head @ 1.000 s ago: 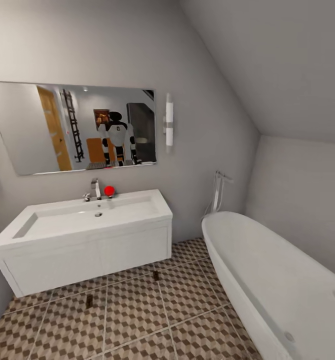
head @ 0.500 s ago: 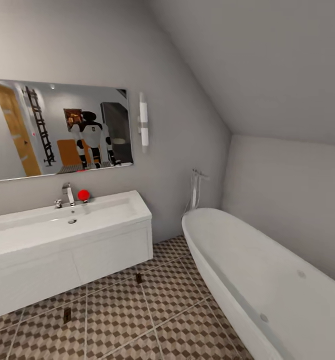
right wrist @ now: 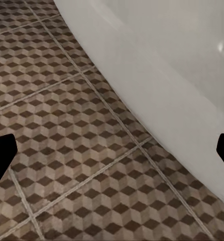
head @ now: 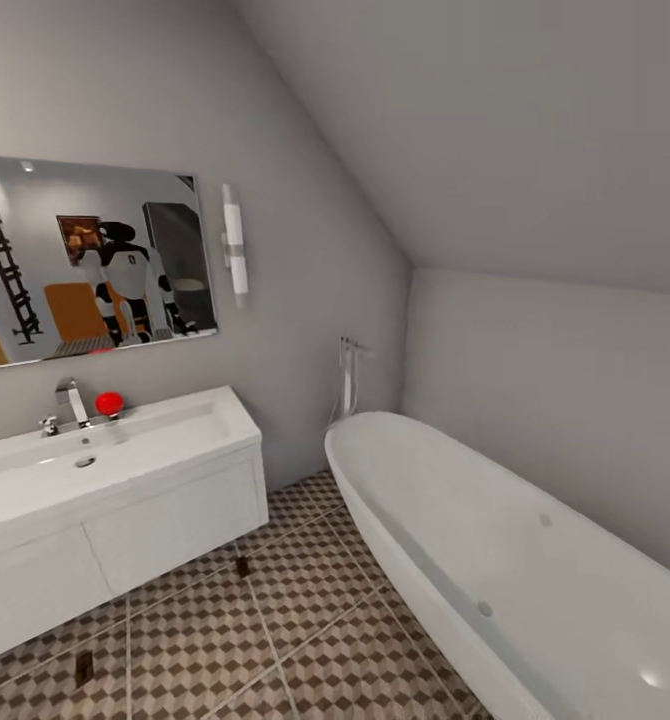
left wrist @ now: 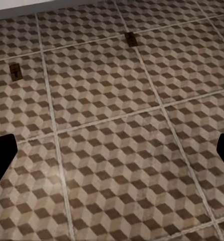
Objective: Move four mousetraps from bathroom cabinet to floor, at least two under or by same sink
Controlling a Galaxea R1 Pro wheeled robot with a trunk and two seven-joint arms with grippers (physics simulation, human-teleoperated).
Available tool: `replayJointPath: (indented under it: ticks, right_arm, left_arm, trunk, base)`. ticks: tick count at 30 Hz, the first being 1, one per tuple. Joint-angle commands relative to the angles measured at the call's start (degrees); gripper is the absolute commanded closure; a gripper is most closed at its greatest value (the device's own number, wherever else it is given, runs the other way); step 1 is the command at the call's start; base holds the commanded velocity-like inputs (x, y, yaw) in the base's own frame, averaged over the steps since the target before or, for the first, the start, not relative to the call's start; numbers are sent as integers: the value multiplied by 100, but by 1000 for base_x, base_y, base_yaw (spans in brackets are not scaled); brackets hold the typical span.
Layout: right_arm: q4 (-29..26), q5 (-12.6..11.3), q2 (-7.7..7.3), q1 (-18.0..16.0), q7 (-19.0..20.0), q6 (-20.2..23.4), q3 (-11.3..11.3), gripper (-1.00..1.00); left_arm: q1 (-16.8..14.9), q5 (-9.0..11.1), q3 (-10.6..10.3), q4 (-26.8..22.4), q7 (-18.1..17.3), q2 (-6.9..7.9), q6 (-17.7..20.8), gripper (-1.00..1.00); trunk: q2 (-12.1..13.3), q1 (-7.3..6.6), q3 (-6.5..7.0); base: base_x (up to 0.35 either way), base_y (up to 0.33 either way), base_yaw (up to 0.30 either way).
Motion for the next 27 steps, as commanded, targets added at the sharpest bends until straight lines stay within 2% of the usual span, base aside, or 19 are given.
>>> replayJointPath:
  ticks: [1,15,27]
  right_arm:
    - [8,23,-1,-7,-34,-17,4,-100]
    - [-24,13,0,-7,-48,-6,8,-100]
    - [-25,21,1,-7,-51,-5,18,-100]
  left_arm:
    - [-5,27,-50,17,6,5,-24,-100]
    - [-5,30,-50,16,-4,11,-24,-100]
    - [-5,34,-58,16,-12,17,-24,-100]
  trunk:
    - [-5,2,-2]
    - [-5,2,-2]
    - [-5,2,-2]
  base:
    - [0,0,-289]
    - [0,0,-274]
    - [0,0,-210]
